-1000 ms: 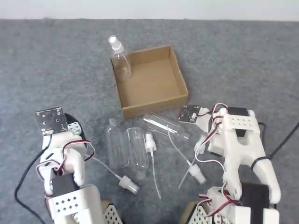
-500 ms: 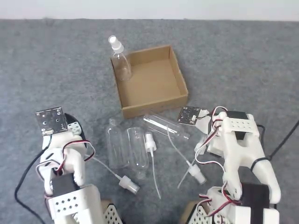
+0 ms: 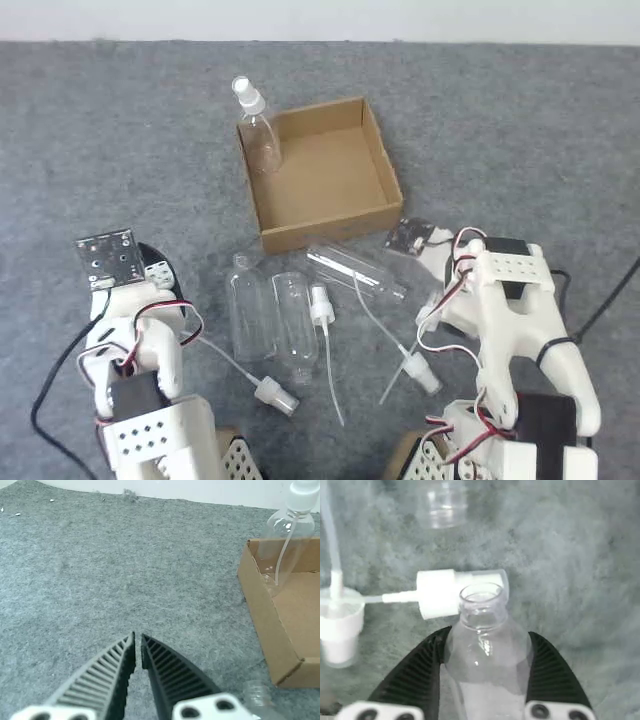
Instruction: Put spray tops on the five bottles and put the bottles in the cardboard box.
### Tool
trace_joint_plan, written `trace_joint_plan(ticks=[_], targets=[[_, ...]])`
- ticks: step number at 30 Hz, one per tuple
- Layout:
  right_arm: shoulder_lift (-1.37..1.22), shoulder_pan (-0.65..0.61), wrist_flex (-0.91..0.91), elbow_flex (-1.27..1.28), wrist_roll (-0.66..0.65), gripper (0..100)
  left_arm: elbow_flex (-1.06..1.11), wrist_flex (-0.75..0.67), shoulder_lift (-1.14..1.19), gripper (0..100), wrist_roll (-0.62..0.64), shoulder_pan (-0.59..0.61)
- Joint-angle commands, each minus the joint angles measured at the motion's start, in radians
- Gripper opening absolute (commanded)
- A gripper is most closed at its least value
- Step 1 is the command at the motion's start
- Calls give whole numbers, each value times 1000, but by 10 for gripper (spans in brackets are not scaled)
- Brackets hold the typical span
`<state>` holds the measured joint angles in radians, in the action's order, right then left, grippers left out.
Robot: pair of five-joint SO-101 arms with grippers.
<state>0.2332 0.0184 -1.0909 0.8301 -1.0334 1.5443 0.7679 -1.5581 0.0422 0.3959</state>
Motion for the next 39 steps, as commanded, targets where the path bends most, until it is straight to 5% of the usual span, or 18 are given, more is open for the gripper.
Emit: trace_joint_plan(ticks=[1,11,21,39], targets=[[58,-8,-81,-101,150,118,-15,-35,-17,13,-9,2],[47,5,-96,-104,405,124,-15,-32,-17,13,-9,3],[45,5,-134,-83,356,281,-15,-31,-17,13,-9,3],[45,13,-59,-35,305,284,-15,-31,-17,13,-9,3]])
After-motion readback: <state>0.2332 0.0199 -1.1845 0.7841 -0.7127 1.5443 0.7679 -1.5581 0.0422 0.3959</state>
